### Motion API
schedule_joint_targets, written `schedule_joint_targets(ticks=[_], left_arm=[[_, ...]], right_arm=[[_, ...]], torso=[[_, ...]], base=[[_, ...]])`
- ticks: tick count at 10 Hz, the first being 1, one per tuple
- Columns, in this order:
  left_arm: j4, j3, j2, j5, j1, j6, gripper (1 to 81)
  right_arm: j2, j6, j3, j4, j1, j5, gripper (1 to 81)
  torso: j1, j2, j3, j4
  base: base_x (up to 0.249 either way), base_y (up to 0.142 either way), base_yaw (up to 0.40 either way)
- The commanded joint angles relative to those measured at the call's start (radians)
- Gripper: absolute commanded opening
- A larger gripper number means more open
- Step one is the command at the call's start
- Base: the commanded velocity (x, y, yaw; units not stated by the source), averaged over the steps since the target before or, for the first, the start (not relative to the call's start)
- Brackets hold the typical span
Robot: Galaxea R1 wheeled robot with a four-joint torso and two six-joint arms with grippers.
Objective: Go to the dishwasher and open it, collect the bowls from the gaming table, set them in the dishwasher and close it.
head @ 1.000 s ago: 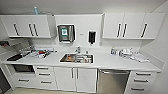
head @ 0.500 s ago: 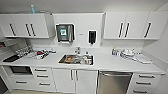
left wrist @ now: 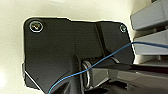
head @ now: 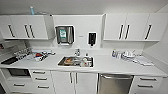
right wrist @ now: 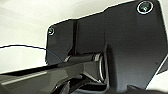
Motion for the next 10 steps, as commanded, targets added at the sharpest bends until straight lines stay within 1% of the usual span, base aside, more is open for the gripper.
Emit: schedule_joint_targets(ticks=[1,10], left_arm=[[0.001,0.01,-0.009,0.048,-0.069,0.001,81.1],[0.001,0.012,-0.007,0.048,-0.069,0.001,81.1]], right_arm=[[-0.005,-0.005,0.01,-0.007,0.061,-0.05,81.1],[-0.005,-0.005,0.01,-0.007,0.061,-0.05,81.1]], torso=[[0.002,0.0,0.0,0.0],[0.002,0.0,0.0,0.0]], base=[[0.116,0.0,0.0],[0.116,0.0,0.0]])
